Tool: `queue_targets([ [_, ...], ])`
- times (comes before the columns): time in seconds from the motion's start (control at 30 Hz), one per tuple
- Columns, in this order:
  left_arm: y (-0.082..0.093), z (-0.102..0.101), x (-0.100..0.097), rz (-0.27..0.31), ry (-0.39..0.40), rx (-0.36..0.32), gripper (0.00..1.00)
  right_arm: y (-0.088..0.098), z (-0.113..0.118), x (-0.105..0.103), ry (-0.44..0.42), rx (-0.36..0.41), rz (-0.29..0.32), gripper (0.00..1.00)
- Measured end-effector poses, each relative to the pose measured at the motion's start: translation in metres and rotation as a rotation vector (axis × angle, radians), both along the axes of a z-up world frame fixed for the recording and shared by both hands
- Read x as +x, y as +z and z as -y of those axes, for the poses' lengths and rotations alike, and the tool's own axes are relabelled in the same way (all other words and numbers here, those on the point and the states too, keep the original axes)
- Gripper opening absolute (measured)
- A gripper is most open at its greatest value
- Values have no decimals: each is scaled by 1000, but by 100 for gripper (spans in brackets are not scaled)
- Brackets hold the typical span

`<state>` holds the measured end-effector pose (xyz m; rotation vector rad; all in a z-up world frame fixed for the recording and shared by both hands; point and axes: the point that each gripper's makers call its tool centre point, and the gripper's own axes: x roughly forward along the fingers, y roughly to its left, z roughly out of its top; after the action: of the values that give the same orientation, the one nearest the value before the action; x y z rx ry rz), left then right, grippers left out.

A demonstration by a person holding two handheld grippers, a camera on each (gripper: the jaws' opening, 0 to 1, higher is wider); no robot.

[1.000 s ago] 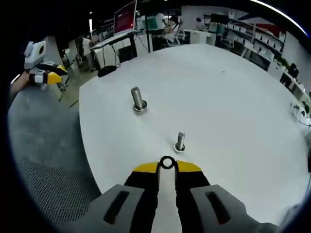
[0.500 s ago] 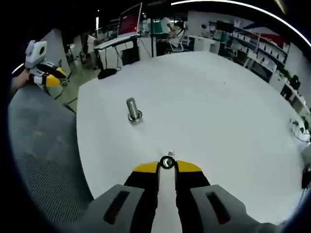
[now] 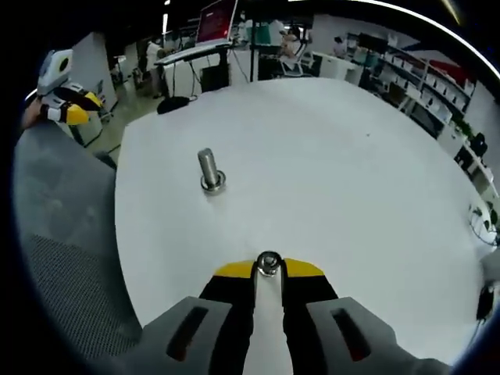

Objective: Place the washer onto the threaded stud by aligning its center hole with the stud, sliding it down to the base, and recovering from edge contact or off-axis alignment until the washer reaches the visible bottom stop.

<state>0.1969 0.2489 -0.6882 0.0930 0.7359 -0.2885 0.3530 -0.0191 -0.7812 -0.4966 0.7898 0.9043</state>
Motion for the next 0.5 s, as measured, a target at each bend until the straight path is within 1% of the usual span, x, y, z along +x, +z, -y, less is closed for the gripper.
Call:
queue_targets([
  [0.1,2,0,1,11,5,-7,19,-1,0,2,-10,-1,-15,14],
  [0.23,0,-1,1,6,2,-2,19,-1,-1,3,7,-9,-9,14],
  [0.37,2,-1,1,11,7,-5,19,-1,-4,6,28,-50,-6,14],
  [0.5,0,-1,1,5,5,-3,19,2,-6,5,37,-60,-11,14],
])
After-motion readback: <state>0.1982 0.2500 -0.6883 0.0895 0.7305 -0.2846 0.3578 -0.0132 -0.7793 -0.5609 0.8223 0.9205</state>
